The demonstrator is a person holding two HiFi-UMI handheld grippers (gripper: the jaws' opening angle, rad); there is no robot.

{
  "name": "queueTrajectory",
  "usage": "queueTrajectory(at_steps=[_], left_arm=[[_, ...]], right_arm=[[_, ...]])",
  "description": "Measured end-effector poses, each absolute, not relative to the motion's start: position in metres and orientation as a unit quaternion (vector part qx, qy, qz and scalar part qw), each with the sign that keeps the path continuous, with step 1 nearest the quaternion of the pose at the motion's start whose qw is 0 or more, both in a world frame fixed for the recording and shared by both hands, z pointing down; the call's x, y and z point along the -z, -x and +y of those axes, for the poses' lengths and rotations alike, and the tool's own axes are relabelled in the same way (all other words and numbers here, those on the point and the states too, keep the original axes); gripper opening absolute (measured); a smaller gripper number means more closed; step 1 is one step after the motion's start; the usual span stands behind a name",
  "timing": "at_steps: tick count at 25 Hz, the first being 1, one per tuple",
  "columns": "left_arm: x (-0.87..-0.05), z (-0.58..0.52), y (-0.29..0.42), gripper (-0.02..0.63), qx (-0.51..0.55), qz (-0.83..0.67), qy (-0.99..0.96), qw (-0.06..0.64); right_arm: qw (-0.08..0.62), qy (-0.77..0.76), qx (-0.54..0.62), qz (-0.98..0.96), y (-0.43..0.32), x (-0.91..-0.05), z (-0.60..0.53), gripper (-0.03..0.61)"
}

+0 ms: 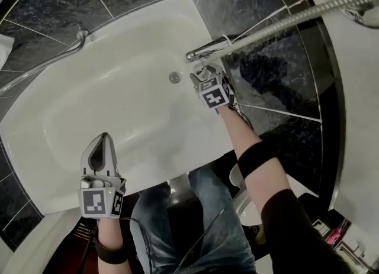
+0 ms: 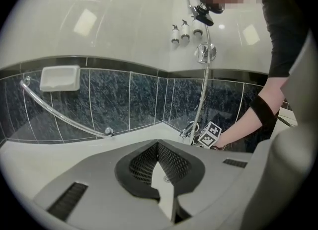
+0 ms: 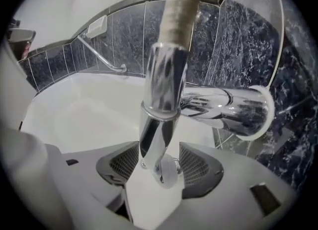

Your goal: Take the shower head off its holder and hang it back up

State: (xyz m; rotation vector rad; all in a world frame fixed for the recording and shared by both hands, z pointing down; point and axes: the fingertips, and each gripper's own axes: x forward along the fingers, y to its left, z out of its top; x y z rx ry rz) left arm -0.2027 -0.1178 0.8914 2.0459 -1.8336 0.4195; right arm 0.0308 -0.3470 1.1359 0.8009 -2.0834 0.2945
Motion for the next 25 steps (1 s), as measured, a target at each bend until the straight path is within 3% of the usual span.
queueTrajectory(at_steps=[4, 6, 8, 25], left_arm=[[-0.905, -0.119, 0.196, 0.000, -0.151, -0.645, -0.727, 0.183], [-0.911, -0.119, 0.194, 0.000, -0.150, -0.644, -0.726, 0.187], [-0.915, -0.119, 0.191, 0.000, -0.148, -0.644, -0.726, 0.189], [-0.882, -0.081, 0.211, 0.000, -0.151, -0.666, -0.702, 0.202]], right_arm=[[0.427, -0.313, -0.114, -0.841, -0.027, -1.147, -0.349, 0.246], [0.416, -0.307, -0.124, -0.847, -0.023, -1.147, -0.347, 0.159], [0.403, -0.310, -0.140, -0.850, -0.020, -1.147, -0.345, 0.141], [0.370, -0.268, -0.250, -0.854, 0.031, -1.123, -0.247, 0.133]])
